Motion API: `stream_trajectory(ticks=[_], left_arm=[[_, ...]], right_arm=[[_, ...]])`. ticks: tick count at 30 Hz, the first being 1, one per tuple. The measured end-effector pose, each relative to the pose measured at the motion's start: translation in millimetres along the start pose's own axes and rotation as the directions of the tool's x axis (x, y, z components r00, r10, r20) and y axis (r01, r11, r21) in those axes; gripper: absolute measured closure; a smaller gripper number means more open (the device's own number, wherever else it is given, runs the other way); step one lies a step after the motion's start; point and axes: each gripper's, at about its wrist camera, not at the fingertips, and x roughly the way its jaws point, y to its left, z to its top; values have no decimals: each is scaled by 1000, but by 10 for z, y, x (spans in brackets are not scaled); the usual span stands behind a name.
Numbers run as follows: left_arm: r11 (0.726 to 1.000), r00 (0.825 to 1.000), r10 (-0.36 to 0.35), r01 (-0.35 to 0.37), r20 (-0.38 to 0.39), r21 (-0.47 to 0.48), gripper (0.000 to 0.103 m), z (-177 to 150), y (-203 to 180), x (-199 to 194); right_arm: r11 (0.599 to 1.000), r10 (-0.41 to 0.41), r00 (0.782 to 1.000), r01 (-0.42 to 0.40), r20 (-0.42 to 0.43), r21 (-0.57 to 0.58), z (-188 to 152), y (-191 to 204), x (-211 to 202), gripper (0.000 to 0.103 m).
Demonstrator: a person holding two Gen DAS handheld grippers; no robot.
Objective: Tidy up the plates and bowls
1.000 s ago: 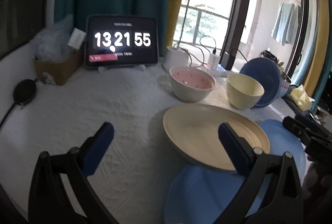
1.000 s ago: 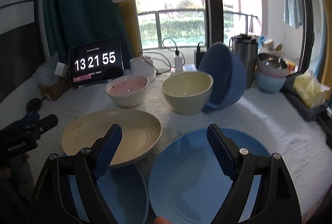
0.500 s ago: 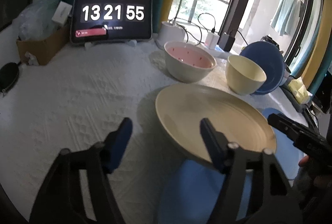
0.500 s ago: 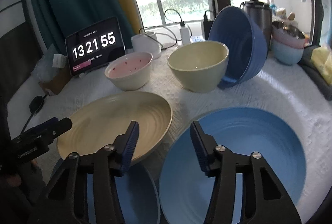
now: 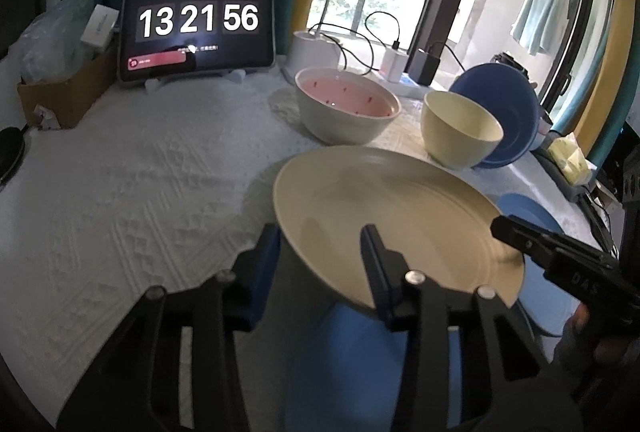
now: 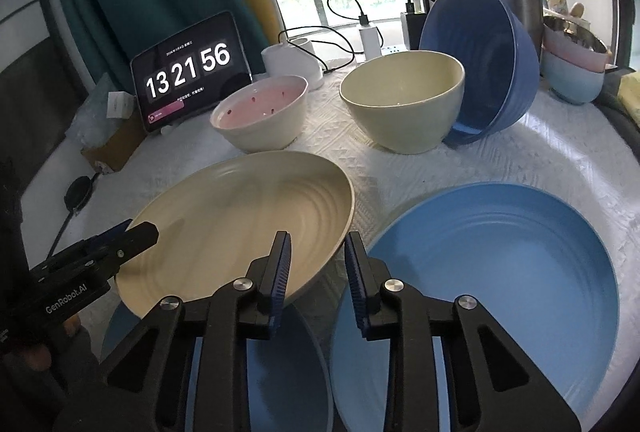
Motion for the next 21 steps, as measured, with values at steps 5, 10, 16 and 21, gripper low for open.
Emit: stream_trajectory(ticks=[5,10,16,21], left_arm=[[1000,1000,-13,13,5,10,60,-12,-44,-71],[1000,999,-19,19,33,22,60,-21,-110,-202],[999,997,-11,7,76,46,60,-45,-175,-404],[999,996,-10,6,86,52,60,-102,-221,-538]], right_arm=[[1000,-7,1000,7,7,-8,-1,-5,-52,74],[1000,-9,999,9,41,-13,11,-18,-198,74],[1000,-2,998,4,66,-21,-35,5,-363,74],[1000,2,996,0,90,-24,-85,22,-526,74]])
